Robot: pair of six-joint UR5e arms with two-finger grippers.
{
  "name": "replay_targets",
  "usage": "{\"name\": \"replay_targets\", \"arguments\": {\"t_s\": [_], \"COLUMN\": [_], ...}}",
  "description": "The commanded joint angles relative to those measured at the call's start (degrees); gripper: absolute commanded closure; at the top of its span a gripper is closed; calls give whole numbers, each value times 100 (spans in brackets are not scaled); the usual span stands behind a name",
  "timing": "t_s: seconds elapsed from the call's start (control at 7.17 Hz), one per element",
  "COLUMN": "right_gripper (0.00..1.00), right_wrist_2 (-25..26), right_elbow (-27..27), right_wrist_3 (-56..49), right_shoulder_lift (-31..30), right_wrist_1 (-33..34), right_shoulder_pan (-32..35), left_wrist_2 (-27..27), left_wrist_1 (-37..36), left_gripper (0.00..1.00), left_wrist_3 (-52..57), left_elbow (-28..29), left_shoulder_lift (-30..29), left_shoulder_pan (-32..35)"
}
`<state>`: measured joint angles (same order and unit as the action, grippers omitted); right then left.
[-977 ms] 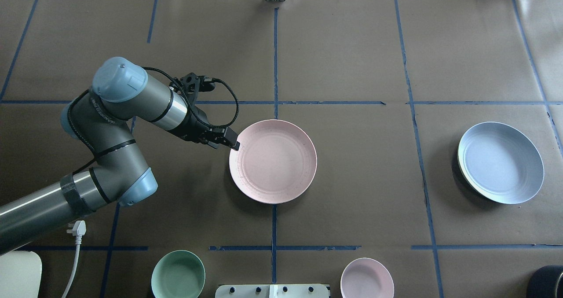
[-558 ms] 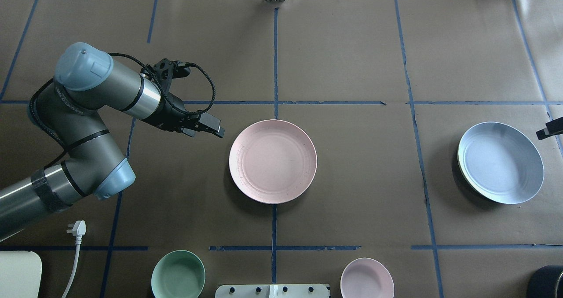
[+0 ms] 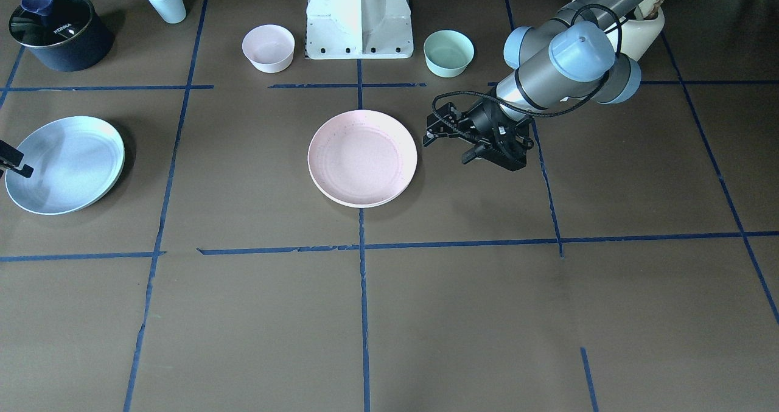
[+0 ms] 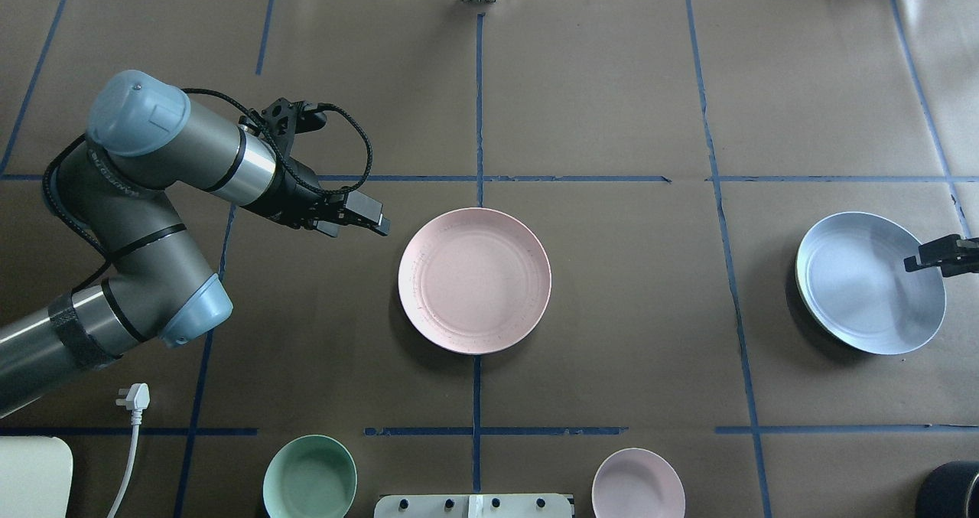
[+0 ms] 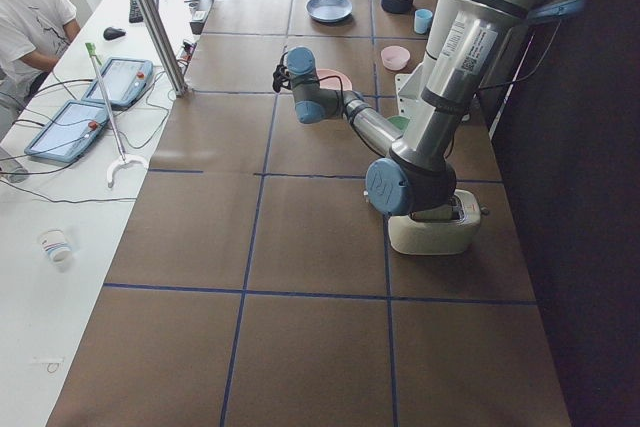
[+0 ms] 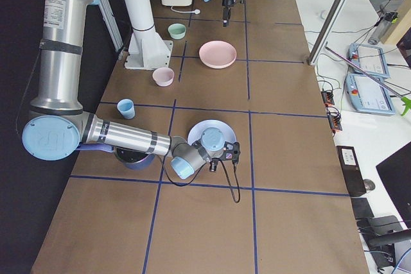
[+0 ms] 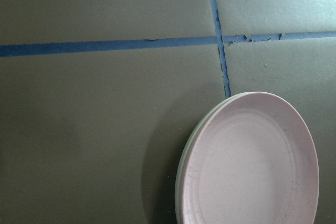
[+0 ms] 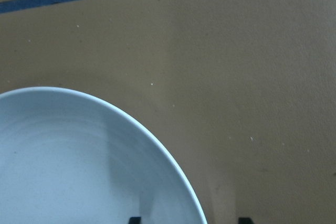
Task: Stack three plates with pink and blue
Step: 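Grip the light blue plate rim with the right gripper and lift it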
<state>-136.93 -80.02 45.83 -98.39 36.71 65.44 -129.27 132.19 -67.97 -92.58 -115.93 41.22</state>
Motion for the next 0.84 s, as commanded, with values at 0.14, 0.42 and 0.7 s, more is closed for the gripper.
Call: {"name": "replay_targets", "arguments": {"t_s": [0.14, 0.42, 0.7], "right_gripper": [100, 100, 100], "right_wrist_2": [8, 8, 200], "right_elbow": [-205, -1029, -1323], "right_wrist_3": [66, 1174, 3028], "right_shoulder_lift": [-32, 247, 1481], "right_wrist_1": [-24, 11, 160], "right_shoulder_pan": [-145, -687, -1748], "left_wrist_2": [7, -2, -2], "left_wrist_1": [9, 9, 9], "left_gripper": [0, 0, 0], "left_wrist_3": [-84, -93, -93], "left_elbow": [-76, -138, -217], "left_shoulder_lift": [0, 0, 0], "left_shoulder_pan": [0, 0, 105]}}
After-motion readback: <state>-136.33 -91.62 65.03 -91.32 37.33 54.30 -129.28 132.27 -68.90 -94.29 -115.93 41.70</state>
